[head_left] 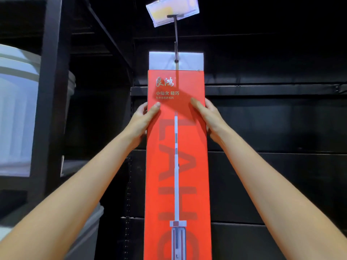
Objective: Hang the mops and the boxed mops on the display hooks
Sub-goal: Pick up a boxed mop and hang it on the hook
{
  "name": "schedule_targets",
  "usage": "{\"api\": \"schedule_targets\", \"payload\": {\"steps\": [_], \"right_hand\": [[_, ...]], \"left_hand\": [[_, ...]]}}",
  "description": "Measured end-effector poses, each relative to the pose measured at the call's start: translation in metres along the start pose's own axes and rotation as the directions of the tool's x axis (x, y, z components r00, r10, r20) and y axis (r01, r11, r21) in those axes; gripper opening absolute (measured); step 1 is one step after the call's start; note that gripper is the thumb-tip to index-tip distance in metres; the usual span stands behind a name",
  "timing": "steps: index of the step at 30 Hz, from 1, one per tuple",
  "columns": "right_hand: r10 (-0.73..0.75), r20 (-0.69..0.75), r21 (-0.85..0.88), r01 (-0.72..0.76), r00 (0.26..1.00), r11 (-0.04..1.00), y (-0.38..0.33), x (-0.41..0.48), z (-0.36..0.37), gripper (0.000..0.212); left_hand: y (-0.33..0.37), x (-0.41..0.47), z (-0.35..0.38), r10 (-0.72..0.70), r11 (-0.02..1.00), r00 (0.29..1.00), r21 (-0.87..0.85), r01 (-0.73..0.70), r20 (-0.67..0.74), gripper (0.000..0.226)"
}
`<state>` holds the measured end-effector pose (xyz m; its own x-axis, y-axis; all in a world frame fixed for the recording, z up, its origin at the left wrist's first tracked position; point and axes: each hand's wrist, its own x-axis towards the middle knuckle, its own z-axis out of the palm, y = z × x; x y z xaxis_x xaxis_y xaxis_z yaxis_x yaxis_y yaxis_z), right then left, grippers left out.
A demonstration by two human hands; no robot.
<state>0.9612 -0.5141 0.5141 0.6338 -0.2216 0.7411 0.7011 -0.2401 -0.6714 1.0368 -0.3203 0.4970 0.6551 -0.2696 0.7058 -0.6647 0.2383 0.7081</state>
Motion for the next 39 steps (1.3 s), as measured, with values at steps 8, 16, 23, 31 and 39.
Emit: {"api": "schedule_targets", "payload": {"steps": [8,16,23,31,39], "right_hand": [[0.16,0.157,-0.025,-0.158,0.975,0.987,0.047,-0.062,-0.009,0.054],[0.169,0.058,-0.089,-0.163,0.984,0.983,0.062,-0.08,-0.019,0.044],[0.241,-0.074,-0.077,-0.246,0.968,0.966,0.089,-0.052,-0.024,0.048],[0.251,-0.109,-0.102,-0.262,0.962,0.96,0.123,-0.028,-0.027,0.056],[0.256,-0.087,-0.142,-0.267,0.963,0.953,0.137,-0.032,-0.029,0.056]], "left_hand": [[-0.046,-0.058,-0.007,0.005,0.989,0.998,-0.147,0.003,0.059,0.076],[-0.065,-0.062,-0.004,-0.047,0.992,0.998,-0.115,0.052,0.045,0.075],[-0.092,-0.028,0.015,-0.174,0.983,0.984,-0.051,0.177,0.048,0.05],[-0.125,0.0,0.026,-0.241,0.966,0.97,-0.097,0.241,0.016,0.041],[-0.136,-0.013,0.035,-0.197,0.98,0.978,-0.007,0.197,-0.074,0.052]]}}
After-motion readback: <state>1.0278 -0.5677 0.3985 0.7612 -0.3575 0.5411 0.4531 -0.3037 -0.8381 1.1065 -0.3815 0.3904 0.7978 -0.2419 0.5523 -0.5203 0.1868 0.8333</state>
